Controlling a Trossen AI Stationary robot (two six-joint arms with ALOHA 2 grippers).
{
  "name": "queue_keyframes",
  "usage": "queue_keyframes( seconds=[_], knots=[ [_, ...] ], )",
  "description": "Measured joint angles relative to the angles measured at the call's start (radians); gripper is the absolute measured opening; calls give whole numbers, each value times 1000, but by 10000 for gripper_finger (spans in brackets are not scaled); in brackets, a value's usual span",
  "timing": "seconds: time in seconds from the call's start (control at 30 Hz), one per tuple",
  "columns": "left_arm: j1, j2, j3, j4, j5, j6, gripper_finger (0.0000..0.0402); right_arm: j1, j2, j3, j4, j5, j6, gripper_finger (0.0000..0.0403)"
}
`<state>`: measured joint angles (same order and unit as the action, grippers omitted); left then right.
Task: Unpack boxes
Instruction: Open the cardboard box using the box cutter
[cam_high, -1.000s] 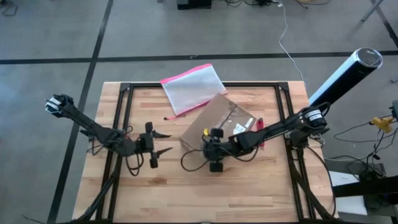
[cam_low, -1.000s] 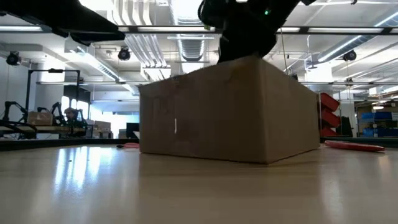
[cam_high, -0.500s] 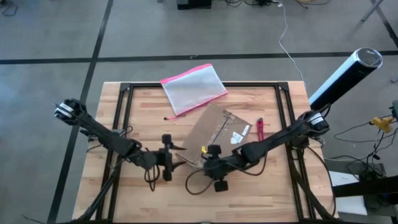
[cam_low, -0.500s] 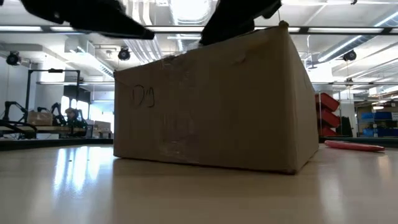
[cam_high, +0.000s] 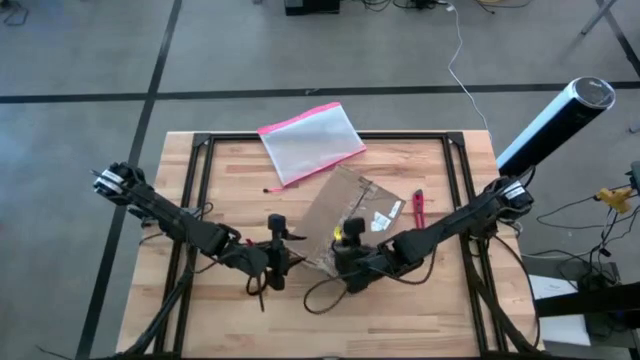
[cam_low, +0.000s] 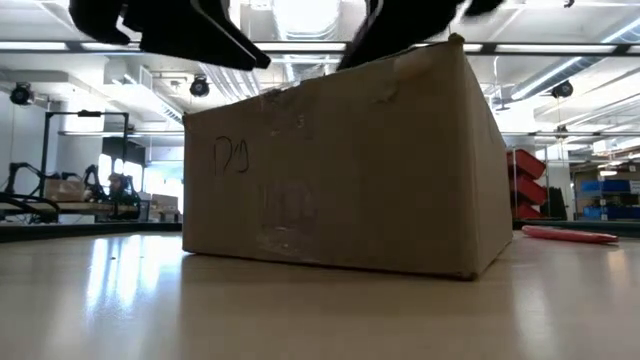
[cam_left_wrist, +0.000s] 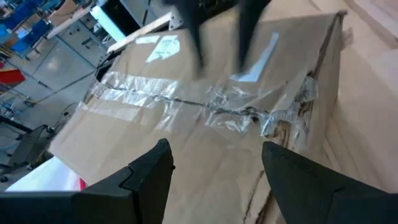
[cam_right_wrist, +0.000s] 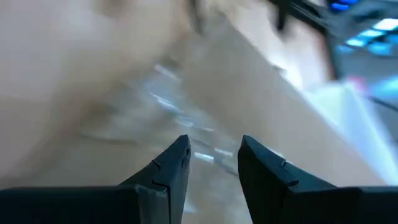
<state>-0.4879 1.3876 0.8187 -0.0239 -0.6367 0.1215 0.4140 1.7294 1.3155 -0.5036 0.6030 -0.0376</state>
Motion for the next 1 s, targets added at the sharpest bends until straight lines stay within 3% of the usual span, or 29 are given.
queue_keyframes(
  seconds=[0.33,0.63,1.0],
  knots=[
    [60,-37,-36,-7,10,1,215,-145,5,-5,-121,21,-24,124],
    [93,-37,-36,-8,29,19,229,-164,5,-5,-203,16,-91,122],
    [133,-37,-36,-14,80,12,230,-157,5,-5,-238,-138,-26,163]
  ],
)
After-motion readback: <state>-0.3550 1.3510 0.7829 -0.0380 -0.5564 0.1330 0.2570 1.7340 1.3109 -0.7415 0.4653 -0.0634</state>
